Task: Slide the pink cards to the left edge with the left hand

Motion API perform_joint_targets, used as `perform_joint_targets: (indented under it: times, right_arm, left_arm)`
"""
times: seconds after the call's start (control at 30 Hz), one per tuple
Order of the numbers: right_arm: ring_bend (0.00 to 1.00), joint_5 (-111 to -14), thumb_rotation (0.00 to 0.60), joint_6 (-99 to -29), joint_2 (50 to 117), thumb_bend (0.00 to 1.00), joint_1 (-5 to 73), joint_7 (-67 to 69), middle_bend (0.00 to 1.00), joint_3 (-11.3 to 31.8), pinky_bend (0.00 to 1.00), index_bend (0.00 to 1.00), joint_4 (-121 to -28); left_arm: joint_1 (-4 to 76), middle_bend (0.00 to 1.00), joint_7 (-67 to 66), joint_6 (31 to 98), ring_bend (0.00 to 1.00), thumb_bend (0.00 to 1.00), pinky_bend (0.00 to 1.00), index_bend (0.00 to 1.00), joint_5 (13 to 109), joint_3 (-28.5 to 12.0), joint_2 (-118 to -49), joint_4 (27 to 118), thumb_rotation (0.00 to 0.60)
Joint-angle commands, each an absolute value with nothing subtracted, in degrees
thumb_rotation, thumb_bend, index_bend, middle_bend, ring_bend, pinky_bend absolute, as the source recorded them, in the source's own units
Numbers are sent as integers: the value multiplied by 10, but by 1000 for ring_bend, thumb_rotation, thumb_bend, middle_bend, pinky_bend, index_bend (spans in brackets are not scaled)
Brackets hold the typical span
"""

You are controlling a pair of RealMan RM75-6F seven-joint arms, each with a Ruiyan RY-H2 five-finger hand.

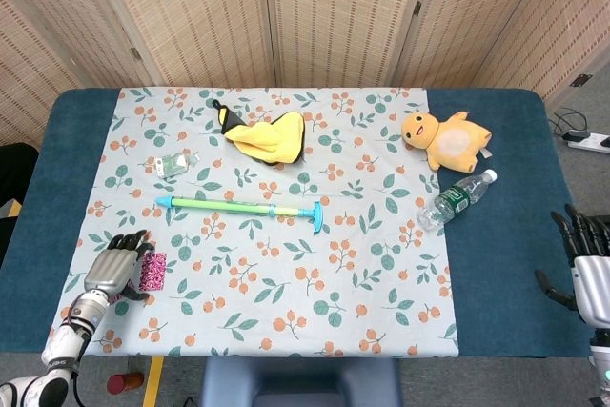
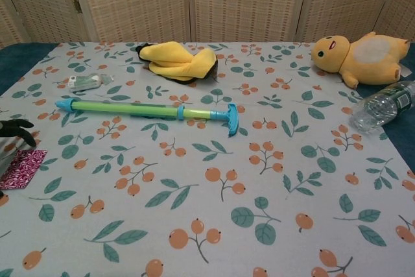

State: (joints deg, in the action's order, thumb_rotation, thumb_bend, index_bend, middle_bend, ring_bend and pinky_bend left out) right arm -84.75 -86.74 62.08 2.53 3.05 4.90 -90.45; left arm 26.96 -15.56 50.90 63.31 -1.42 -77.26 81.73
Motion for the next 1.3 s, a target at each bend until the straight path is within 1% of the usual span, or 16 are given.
perform_joint_targets:
  times: [0.03,0.43,0.6,0.77,1.03,1.3]
  right_arm:
    - [0,-847,600,-867,621,329,25,30,2,49,0,1,-905]
    - [0,-845,600,-868,621,329,24,30,2,49,0,1,-905]
    - [0,-845,600,-868,621,329,24,30,2,50,0,1,-905]
    - [0,-846,600,-867,620,329,25,31,2,50,0,1,-905]
    - [0,-844,600,-865,619,330,27,34,2,52,0,1,-902]
    - [0,-840,600,-859,617,329,31,37,2,55,0,1,-898]
  left_arm:
    - [271,0,-156,509,0,126,0,252,633,-14,-774,816,600]
    - [280,0,-157,499,0,128,0,264,623,-16,-777,807,600]
    - [277,0,-159,511,0,131,0,323,624,-16,-781,810,600]
    - [271,0,-162,524,0,133,0,360,622,-15,-779,819,600]
    - [255,0,-146,550,0,134,0,362,602,-26,-752,849,600]
    - [231,0,-125,559,0,135,0,357,554,-32,-728,859,600]
